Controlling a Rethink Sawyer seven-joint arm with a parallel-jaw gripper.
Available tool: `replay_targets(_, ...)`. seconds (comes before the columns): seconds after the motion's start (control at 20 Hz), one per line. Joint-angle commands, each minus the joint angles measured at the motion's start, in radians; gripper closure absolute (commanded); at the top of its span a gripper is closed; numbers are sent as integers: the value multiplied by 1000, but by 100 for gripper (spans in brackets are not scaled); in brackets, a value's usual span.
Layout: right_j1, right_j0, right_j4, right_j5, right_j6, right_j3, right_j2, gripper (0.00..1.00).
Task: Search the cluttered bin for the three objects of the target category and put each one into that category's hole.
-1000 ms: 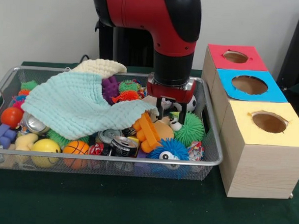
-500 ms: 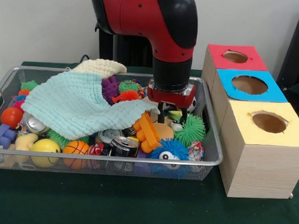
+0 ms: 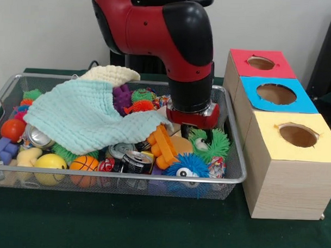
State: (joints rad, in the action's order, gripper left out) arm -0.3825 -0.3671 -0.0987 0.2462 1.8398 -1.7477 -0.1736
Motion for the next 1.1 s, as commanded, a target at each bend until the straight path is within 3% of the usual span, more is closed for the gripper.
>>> replay_targets(0.05,162,-22,-50,27,82,111,-197,0)
replay_targets(0.25,156,18,-25,-40,110,123,-156,0)
replay_targets(0.3,153,28,-19,-54,120,124,-144,100)
replay_targets(0.5,123,89,-46,10,163,137,-59,100)
replay_targets(0.8,92,88,-32,107,125,146,-14,100)
replay_targets(1.05,59,126,6,247,86,194,84,100)
replay_targets(1.1,-21,108,45,382,44,198,149,100)
